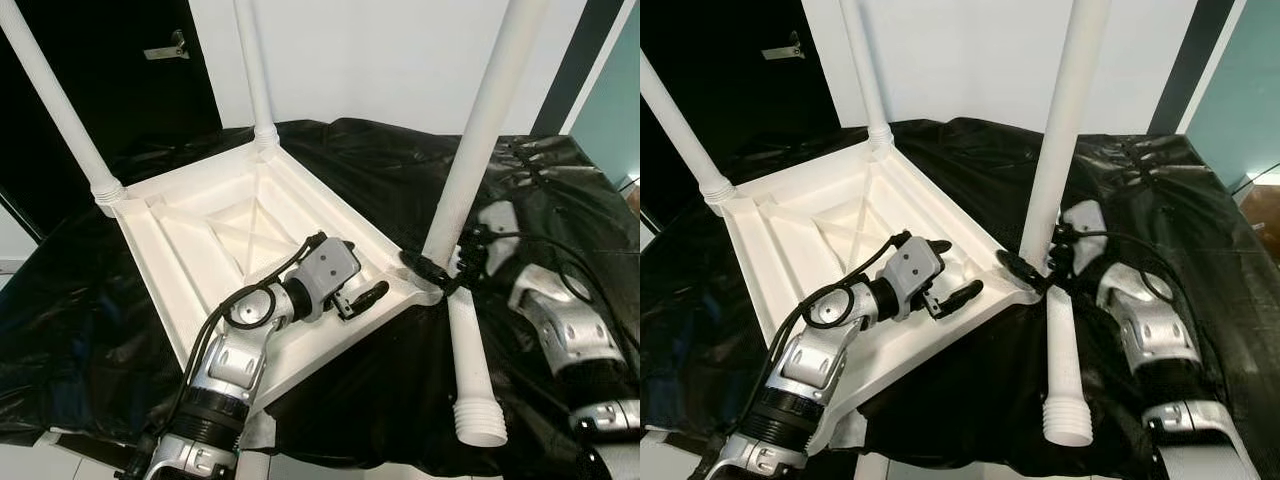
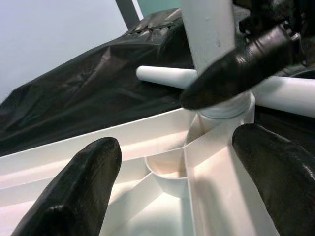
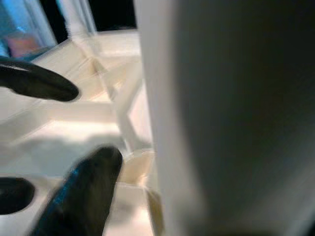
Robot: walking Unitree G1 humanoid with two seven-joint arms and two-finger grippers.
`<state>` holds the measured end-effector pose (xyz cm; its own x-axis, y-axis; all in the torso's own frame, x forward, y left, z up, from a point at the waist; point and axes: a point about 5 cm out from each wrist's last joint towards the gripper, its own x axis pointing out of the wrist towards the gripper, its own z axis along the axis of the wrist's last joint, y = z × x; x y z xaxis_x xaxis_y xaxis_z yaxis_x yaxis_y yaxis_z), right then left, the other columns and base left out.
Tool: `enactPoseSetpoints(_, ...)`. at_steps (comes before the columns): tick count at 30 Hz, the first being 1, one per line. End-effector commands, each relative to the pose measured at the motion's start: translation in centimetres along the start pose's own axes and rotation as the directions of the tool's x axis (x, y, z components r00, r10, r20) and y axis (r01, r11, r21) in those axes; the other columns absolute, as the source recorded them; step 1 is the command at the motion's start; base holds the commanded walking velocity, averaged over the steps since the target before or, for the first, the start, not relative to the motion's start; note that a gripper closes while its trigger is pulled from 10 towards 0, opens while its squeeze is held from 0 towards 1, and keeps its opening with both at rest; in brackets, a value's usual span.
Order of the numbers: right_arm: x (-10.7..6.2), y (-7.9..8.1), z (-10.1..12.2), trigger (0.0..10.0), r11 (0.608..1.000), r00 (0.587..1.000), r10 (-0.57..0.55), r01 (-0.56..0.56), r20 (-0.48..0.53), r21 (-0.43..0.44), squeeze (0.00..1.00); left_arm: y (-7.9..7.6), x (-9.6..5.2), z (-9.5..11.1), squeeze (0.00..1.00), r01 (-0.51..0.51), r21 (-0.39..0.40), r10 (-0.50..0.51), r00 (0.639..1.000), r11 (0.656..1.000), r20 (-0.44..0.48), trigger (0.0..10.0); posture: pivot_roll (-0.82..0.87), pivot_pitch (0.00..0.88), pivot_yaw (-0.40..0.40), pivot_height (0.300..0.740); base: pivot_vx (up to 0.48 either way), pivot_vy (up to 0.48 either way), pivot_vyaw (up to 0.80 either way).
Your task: Building children table
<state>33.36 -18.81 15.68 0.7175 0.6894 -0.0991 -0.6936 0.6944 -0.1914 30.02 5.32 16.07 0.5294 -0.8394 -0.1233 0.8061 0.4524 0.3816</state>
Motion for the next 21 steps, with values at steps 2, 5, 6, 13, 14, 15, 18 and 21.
enactPoseSetpoints(2,0.5,0.1,-0.6,0.0,0.999,0.998,0.043,-0.044,-0.044,-0.020,0.00,0.6,0.0,0.0,0.00,-0.101,-0.003,0.101,0.995,0.995,0.000,10.0,-0.03,0.000,0.005,0.740,0.000,0.000,0.00)
enactPoseSetpoints(5,0.8,0.0,-0.8,0.0,0.998,0.996,0.060,-0.062,-0.060,-0.024,0.00,0.6,0.0,0.0,0.00,-0.104,-0.001,0.104,0.995,0.995,0.001,10.0,-0.03,0.000,-0.003,0.740,0.000,0.000,0.00)
enactPoseSetpoints(6,0.8,0.0,-0.8,0.0,0.997,0.996,0.069,-0.071,-0.064,-0.025,0.00,0.6,-0.1,0.0,0.00,-0.106,-0.002,0.106,0.994,0.994,0.001,10.0,-0.03,0.000,-0.005,0.740,0.000,0.000,0.00)
enactPoseSetpoints(13,0.5,-0.5,-1.4,0.0,0.997,0.994,0.074,-0.075,-0.076,-0.016,0.00,0.4,-0.2,-0.2,0.00,-0.111,-0.005,0.111,0.994,0.994,-0.004,10.0,-0.03,0.000,-0.011,0.740,0.000,0.000,0.00)
enactPoseSetpoints(14,0.5,-0.5,-1.4,0.0,0.997,0.994,0.074,-0.075,-0.076,-0.016,0.00,0.4,-0.2,-0.2,0.00,-0.111,-0.005,0.111,0.994,0.994,-0.004,10.0,-0.03,0.000,-0.011,0.740,0.000,0.000,0.00)
enactPoseSetpoints(15,0.4,-0.5,-1.5,0.0,0.998,0.995,0.068,-0.069,-0.074,-0.012,0.00,0.4,-0.2,-0.2,0.00,-0.110,-0.007,0.110,0.994,0.994,-0.004,10.0,-0.03,0.000,-0.014,0.740,0.000,0.000,0.00)
enactPoseSetpoints(18,0.0,-0.6,-1.9,8.3,1.000,0.997,0.000,0.000,-0.073,-0.002,0.00,0.1,0.0,-0.2,0.00,-0.106,-0.010,0.106,0.994,0.994,-0.002,10.0,-0.04,0.000,-0.019,0.740,0.000,0.000,0.00)
enactPoseSetpoints(21,-0.1,-0.5,-2.2,10.0,0.999,0.995,-0.047,0.046,-0.086,-0.011,0.00,0.1,-0.1,-0.2,0.00,-0.105,-0.011,0.105,0.994,0.994,-0.002,10.0,-0.04,0.000,-0.018,0.740,0.000,0.000,0.00)
